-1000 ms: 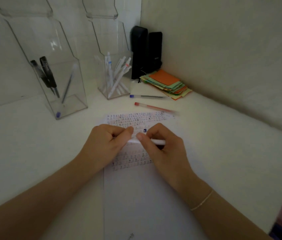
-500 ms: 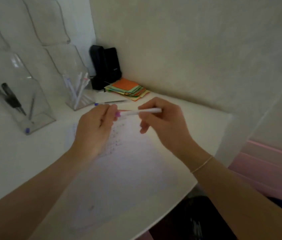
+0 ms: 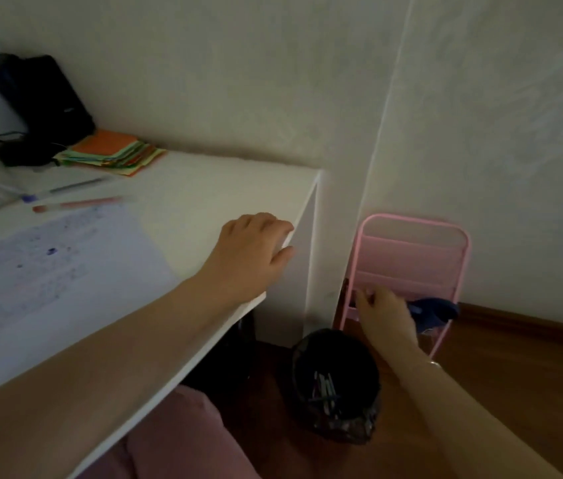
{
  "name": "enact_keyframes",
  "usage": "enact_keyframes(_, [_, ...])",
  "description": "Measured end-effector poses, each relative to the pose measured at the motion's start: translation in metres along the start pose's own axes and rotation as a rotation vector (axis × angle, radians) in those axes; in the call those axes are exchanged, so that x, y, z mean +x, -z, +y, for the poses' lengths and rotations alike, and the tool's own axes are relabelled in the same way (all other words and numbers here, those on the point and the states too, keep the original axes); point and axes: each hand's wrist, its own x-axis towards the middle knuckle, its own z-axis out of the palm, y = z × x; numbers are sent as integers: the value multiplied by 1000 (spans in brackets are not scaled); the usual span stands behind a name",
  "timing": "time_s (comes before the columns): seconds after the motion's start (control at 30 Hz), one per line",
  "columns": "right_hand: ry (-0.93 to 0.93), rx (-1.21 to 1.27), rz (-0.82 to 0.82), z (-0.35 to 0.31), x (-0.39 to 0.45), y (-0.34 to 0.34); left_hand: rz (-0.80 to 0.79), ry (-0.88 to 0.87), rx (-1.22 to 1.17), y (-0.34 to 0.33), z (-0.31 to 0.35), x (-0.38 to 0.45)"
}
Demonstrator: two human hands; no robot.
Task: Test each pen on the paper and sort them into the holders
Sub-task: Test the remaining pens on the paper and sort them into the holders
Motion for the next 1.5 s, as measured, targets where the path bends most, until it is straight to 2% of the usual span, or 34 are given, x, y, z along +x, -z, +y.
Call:
enact_keyframes(0.13, [-122, -160, -374, 33, 8, -38, -15, -13, 67, 1, -1, -2])
enact_keyframes(0.2, [-162, -158, -419, 36, 11, -42, -32, -13, 86, 2, 0, -3])
enact_keyframes(0.27, [-150, -147, -308, 25, 18, -34, -19, -20, 101, 1, 1, -3])
enact_keyframes(0.37, [-86, -34, -37, -19, 31, -7, -13, -35, 98, 3, 0, -3])
enact_keyframes(0.43, [43, 60, 146, -64, 37, 15, 7, -26, 63, 10, -3, -5])
enact_keyframes(0.5, [210, 190, 263, -116, 38, 33, 67, 36, -21, 24, -13, -8])
enact_keyframes(0.63, [519, 403, 319, -222, 25, 41, 235, 174, -102, 59, -66, -31])
enact_keyframes(0.77, [835, 458, 252, -301, -3, 6, 278, 359, -114, 85, -135, -78])
enact_keyframes(0.9, [988, 318, 54, -340, -21, -61, 263, 460, -71, 95, -185, -126])
enact_keyframes(1.03, [982, 22, -203, -359, -28, -120, 334, 502, -104, 88, -217, -157])
enact_keyframes(1.1, [977, -169, -258, -370, -27, -140, 411, 539, -195, 84, -227, -161])
enact_keyframes(1.17, [960, -319, -243, -381, -23, -156, 451, 549, -231, 83, -231, -159])
enact_keyframes(1.3, [912, -548, -193, -400, -10, -176, 427, 447, -162, 77, -232, -157])
enact_keyframes(1.4, [900, -620, -175, -406, -2, -182, 428, 462, -156, 78, -231, -157])
enact_keyframes(1.5, [973, -685, -106, -404, 0, -182, 418, 465, -134, 78, -230, -156])
